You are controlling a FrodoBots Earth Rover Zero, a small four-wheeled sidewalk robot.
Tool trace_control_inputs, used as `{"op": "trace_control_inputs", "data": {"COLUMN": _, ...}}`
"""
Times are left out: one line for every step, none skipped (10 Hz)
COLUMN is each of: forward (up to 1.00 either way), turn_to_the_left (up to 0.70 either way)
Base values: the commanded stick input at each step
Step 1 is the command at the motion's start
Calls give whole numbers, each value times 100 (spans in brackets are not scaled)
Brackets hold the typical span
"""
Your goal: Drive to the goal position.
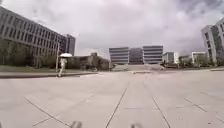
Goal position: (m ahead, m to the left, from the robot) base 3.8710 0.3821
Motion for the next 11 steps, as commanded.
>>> {"op": "trace_control_inputs", "data": {"forward": 100, "turn_to_the_left": 0}}
{"op": "trace_control_inputs", "data": {"forward": 100, "turn_to_the_left": 0}}
{"op": "trace_control_inputs", "data": {"forward": 100, "turn_to_the_left": 0}}
{"op": "trace_control_inputs", "data": {"forward": 100, "turn_to_the_left": 0}}
{"op": "trace_control_inputs", "data": {"forward": 100, "turn_to_the_left": 0}}
{"op": "trace_control_inputs", "data": {"forward": 100, "turn_to_the_left": 0}}
{"op": "trace_control_inputs", "data": {"forward": 100, "turn_to_the_left": 0}}
{"op": "trace_control_inputs", "data": {"forward": 100, "turn_to_the_left": 0}}
{"op": "trace_control_inputs", "data": {"forward": 100, "turn_to_the_left": 0}}
{"op": "trace_control_inputs", "data": {"forward": 100, "turn_to_the_left": 0}}
{"op": "trace_control_inputs", "data": {"forward": 100, "turn_to_the_left": 0}}
